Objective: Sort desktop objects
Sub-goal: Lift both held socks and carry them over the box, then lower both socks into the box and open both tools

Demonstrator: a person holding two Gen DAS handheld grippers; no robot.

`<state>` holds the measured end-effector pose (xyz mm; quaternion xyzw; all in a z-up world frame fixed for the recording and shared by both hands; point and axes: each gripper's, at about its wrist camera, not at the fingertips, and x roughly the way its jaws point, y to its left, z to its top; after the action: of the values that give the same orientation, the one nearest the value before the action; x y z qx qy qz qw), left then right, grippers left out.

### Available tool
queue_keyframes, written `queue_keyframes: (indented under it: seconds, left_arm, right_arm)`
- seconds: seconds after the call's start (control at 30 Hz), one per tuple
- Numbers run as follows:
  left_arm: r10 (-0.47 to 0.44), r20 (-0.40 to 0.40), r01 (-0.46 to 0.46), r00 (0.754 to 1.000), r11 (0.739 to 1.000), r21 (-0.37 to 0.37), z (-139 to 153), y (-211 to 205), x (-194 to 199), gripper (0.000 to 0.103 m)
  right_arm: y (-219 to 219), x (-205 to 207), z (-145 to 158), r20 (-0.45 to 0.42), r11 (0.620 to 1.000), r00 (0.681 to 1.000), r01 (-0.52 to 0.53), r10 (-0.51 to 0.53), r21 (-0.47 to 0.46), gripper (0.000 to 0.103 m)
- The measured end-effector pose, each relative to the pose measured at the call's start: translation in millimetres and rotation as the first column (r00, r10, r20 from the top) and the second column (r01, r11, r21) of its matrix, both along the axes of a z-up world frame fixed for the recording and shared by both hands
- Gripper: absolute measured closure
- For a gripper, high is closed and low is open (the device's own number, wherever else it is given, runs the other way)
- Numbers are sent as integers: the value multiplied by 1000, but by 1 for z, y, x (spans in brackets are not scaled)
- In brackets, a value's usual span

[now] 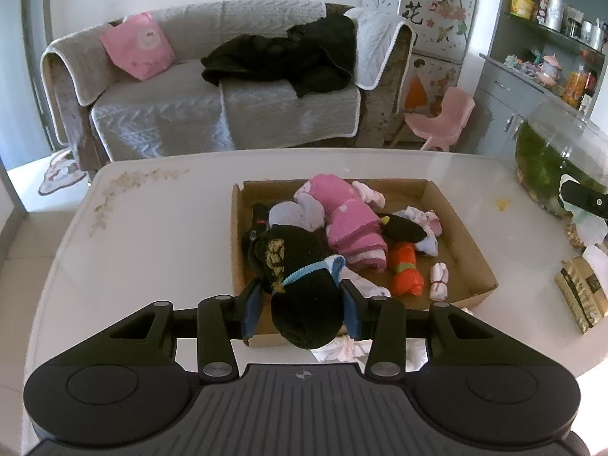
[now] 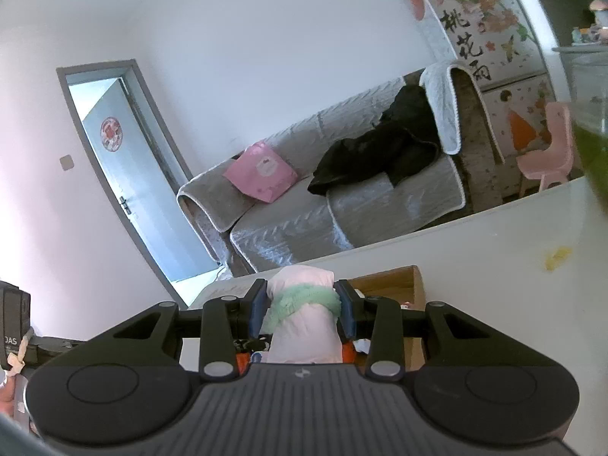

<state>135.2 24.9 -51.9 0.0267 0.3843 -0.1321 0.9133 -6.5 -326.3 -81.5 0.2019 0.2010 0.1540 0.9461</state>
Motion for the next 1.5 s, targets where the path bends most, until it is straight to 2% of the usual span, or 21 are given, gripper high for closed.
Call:
queue_keyframes:
  seconds: [0.27,0.5,0.67,0.9,1.23,1.5]
  left_arm:
    - [-12,-8,12,1000,1000,14,-5,0,17,53]
    - [-57,-35,58,998,998,17,-17,-12,41,53]
    - [-100,-46,100,994,995,-3,-21,-20,59,53]
    - [-136,-58,137,989,990,25,-35,-37,82,54]
    - [-112,-128,118,985,992,43,-72,-41,116,55]
    - [-99,-151,107,984,993,45,-86,-34,115,57]
  right_arm:
    - [6,17,0,-36,1000,999,-19,19,-7,67]
    - [16,38,-7,-94,998,994,-61,59,-15,67]
    - [22,57,-15,-145,994,984,-108,107,5,67]
    - [34,80,-29,-212,987,965,-162,155,-18,67]
    - [57,97,-48,-288,974,939,-215,188,-66,67]
    - [73,102,-57,-324,963,925,-247,200,-111,65]
